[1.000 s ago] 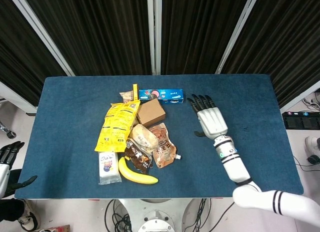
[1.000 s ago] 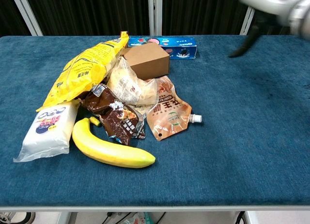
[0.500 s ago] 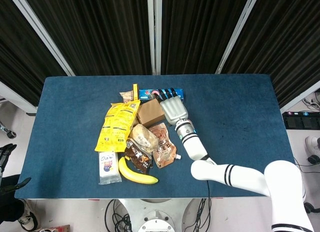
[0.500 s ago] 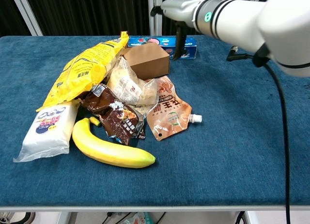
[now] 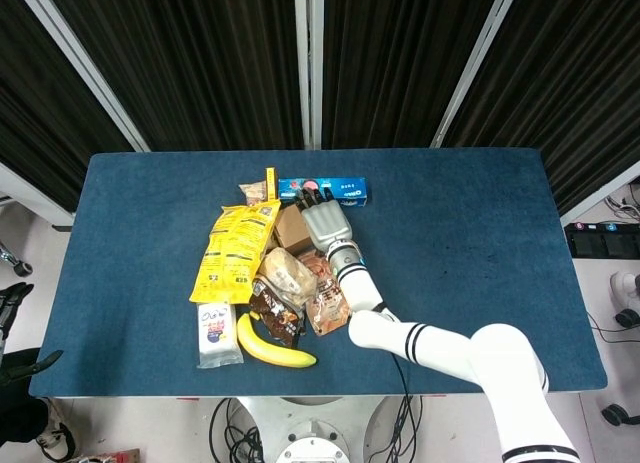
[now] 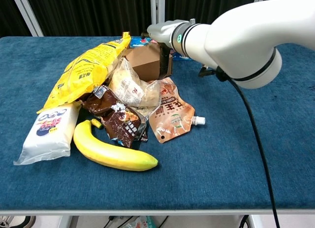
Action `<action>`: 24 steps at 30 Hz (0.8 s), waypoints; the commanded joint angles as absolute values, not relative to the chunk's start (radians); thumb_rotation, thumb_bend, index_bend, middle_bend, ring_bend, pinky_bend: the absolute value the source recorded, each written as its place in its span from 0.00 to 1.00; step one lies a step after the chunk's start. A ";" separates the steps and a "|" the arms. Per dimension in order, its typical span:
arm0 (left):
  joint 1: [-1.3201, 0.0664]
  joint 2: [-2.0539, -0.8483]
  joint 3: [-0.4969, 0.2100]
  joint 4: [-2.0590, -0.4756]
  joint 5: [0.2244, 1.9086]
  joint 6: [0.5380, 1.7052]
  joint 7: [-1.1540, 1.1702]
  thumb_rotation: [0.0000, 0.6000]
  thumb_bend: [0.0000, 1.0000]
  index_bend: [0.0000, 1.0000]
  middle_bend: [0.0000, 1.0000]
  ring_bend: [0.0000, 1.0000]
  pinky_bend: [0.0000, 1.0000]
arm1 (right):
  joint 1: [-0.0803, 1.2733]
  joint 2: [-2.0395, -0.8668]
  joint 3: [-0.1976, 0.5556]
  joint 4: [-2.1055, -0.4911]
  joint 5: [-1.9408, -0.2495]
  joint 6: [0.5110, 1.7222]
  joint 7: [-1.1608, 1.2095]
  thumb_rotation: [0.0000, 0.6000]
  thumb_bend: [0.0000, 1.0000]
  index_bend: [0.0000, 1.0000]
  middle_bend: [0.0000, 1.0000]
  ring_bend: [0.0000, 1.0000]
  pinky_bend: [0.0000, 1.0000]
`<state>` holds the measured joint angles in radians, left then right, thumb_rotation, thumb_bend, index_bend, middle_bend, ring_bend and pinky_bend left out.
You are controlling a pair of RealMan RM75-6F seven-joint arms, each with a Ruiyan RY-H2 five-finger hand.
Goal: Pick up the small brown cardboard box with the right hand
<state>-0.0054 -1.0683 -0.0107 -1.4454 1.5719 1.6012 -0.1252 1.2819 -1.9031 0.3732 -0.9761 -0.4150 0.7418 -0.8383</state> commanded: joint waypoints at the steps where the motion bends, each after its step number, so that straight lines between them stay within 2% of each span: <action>1: -0.004 -1.065 -0.011 -1.445 1.566 1.599 -0.128 0.75 0.00 0.12 0.11 0.12 0.24 | 1.300 -1.930 0.376 -0.935 -0.413 0.715 -0.810 1.00 0.00 0.00 0.00 0.00 0.00; 9: -0.004 -1.068 -0.011 -1.433 1.559 1.590 -0.141 0.75 0.00 0.12 0.11 0.12 0.24 | 1.308 -1.964 0.374 -0.861 -0.460 0.709 -0.749 1.00 0.00 0.00 0.03 0.00 0.00; 12: -0.004 -1.068 -0.012 -1.430 1.558 1.589 -0.143 0.75 0.00 0.12 0.11 0.12 0.24 | 1.310 -1.971 0.370 -0.840 -0.466 0.700 -0.743 1.00 0.00 0.00 0.11 0.03 0.00; 19: -0.005 -1.068 -0.014 -1.427 1.556 1.588 -0.147 0.75 0.00 0.12 0.11 0.12 0.24 | 1.311 -1.972 0.359 -0.831 -0.451 0.686 -0.760 1.00 0.03 0.01 0.32 0.22 0.00; 21: -0.004 -1.069 -0.013 -1.427 1.556 1.588 -0.147 0.75 0.00 0.12 0.11 0.12 0.24 | 1.308 -1.971 0.355 -0.835 -0.457 0.697 -0.759 1.00 0.05 0.05 0.36 0.26 0.01; 24: -0.003 -1.069 -0.013 -1.426 1.556 1.588 -0.146 0.76 0.00 0.12 0.11 0.12 0.24 | 1.297 -1.969 0.348 -0.842 -0.469 0.716 -0.755 1.00 0.07 0.21 0.43 0.32 0.05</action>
<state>-0.0033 -1.0695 -0.0126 -1.4261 1.5556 1.5881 -0.1461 1.3006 -1.9701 0.3508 -0.8391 -0.4657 0.7119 -0.7565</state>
